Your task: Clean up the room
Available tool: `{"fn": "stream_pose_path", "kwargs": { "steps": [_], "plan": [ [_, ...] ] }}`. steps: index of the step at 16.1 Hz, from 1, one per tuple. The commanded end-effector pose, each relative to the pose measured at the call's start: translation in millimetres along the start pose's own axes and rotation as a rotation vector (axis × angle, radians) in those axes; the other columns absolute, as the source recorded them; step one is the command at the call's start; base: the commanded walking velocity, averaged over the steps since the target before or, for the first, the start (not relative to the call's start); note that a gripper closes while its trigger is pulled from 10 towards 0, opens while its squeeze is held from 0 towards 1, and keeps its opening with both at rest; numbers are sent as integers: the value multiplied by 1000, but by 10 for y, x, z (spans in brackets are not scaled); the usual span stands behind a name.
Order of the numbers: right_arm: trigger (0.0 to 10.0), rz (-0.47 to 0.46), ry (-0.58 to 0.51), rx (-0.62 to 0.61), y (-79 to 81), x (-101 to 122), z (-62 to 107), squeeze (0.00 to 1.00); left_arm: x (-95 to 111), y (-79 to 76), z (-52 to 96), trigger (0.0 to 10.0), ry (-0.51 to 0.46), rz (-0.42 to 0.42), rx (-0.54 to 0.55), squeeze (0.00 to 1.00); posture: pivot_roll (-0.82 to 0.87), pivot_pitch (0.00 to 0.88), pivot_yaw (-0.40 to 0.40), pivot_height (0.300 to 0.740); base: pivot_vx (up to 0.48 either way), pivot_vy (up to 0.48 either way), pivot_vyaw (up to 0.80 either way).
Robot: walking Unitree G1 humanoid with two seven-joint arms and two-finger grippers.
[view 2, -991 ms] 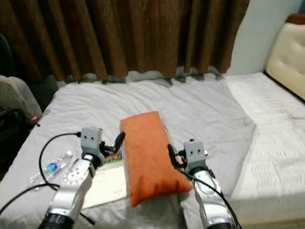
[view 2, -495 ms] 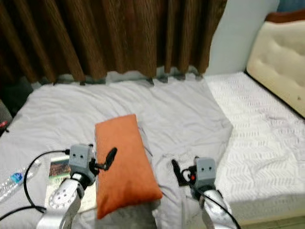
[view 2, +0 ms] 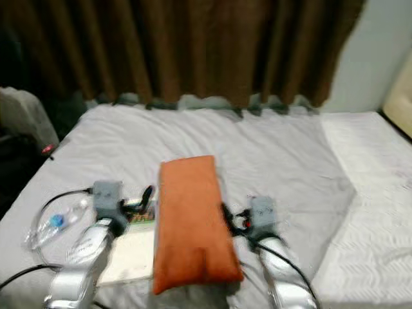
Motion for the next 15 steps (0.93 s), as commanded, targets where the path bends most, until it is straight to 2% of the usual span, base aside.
{"fn": "stream_pose_path", "kwargs": {
  "steps": [1,2,3,5,6,8,9,10,11,12,13,15],
  "plan": [
    [10000,-2,41,-15,-97,-102,44,0,7,-201,-106,10000,16,15,-60,0,13,1,4,740,480,0,0],
    [10000,-23,60,-13,-107,-109,-43,0,-49,-221,-218,10000,64,35,-81,0,14,8,5,740,0,0,0],
    [10000,-63,85,-41,-188,-100,-172,0,-52,-119,-384,10000,105,121,-66,0,13,41,9,740,0,0,0],
    [10000,-125,100,-60,-238,-100,-263,0,-60,-10,-505,10000,153,172,-52,0,11,81,10,740,0,0,0],
    [10000,-185,127,-51,-228,-123,-335,0,-36,94,-567,10000,179,240,-40,0,5,109,16,740,0,0,0],
    [10000,-363,142,47,-71,-54,-467,0,38,441,-564,10000,197,350,7,0,-3,231,18,740,0,0,0],
    [10000,-382,136,69,-38,-19,-491,0,53,491,-554,10000,199,372,4,0,-2,244,18,740,0,0,0],
    [10000,-424,141,105,11,9,-535,0,24,528,-531,10000,225,424,-21,0,0,287,14,740,0,0,0],
    [10000,-475,148,117,40,3,-570,0,-27,567,-492,10000,243,526,-43,0,9,388,11,740,0,0,0],
    [10000,-487,145,120,48,15,-583,0,-22,582,-484,10000,242,561,-51,0,11,409,8,740,0,0,0],
    [10000,-499,144,123,72,18,-597,0,17,584,-480,10000,236,608,-90,0,17,519,1,740,0,0,0],
    [10000,-482,124,142,121,63,-630,0,128,498,-512,10000,189,679,-174,0,17,594,2,740,0,0,0]
  ]
}}
Point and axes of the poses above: a point about 5 cm out from each wrist's last joint towards the gripper, its own z axis pointing back from the gripper into the wrist, its own x axis along the axis of the wrist's last joint, y = z × x, the point moved 4 cm from there along -z, pointing out of the wrist towards the gripper, and after that the axes turned 6 degrees about z, right-handed, at the moved point
